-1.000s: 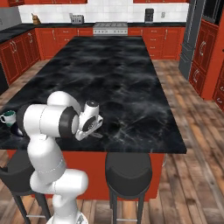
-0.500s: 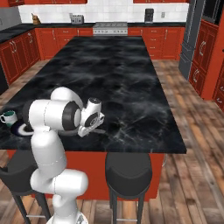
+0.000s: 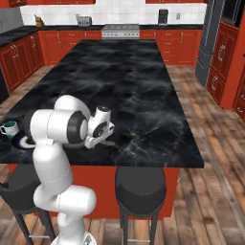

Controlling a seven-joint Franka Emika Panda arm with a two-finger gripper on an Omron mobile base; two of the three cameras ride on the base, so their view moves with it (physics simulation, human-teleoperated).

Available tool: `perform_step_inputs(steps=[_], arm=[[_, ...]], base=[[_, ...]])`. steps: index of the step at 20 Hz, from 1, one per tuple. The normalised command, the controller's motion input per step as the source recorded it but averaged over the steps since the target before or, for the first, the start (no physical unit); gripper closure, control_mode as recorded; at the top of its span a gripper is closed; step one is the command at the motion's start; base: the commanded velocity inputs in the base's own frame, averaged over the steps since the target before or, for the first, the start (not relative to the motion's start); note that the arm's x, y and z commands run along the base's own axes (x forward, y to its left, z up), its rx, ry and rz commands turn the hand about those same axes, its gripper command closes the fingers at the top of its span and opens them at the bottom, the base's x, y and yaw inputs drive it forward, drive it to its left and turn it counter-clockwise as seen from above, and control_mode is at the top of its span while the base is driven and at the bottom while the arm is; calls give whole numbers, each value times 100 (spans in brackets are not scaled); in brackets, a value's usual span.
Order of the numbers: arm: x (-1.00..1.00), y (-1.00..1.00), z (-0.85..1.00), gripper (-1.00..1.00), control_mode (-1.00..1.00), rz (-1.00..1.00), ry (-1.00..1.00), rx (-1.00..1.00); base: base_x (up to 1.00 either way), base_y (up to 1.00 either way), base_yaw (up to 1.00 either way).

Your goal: Pick up the pan with the steak in it and place it on the dining table. Then place the steak on the plate.

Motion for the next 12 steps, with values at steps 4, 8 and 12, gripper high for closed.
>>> perform_step_inputs(steps=[4, 8, 12], arm=[[-3, 6, 50, -100, -100, -2, 13, -2], [-16, 3, 63, -100, -100, -1, 11, -1], [-53, 0, 52, -100, -100, 2, 1, 0]], base=[[0, 0, 0], [0, 0, 0], [0, 0, 0]])
